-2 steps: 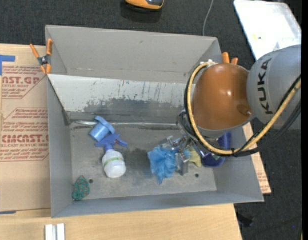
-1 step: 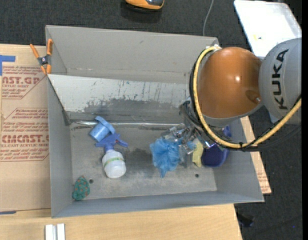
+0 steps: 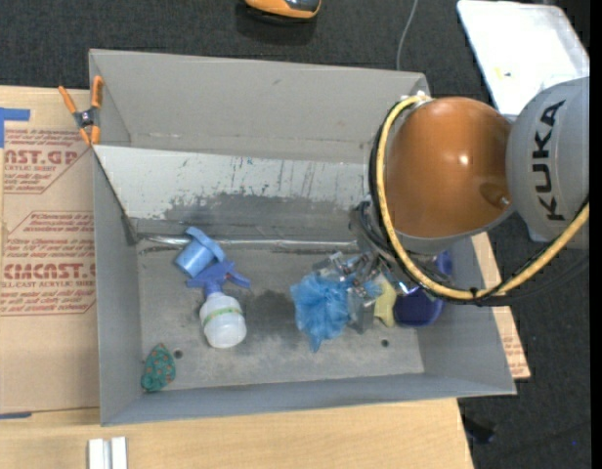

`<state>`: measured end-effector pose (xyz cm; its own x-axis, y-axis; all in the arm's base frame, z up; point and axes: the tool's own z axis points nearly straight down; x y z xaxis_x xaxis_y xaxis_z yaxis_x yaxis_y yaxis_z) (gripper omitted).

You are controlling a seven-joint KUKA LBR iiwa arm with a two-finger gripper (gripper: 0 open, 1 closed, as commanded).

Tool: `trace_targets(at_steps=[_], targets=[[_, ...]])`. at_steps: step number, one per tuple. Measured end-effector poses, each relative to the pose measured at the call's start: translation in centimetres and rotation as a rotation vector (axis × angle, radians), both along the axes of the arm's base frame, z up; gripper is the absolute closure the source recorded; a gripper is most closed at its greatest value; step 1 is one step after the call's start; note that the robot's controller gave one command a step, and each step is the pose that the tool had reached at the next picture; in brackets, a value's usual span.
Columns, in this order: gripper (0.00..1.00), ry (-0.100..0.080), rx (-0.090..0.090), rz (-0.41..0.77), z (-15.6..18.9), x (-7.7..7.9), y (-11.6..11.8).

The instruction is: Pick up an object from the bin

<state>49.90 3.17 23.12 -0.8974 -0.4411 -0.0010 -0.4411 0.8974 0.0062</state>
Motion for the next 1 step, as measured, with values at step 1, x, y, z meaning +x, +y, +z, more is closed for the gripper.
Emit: trace_targets(at_steps=[1], targets=[[1.0, -0.003, 0.0, 0.187, -5.42, 1.24, 2.43]])
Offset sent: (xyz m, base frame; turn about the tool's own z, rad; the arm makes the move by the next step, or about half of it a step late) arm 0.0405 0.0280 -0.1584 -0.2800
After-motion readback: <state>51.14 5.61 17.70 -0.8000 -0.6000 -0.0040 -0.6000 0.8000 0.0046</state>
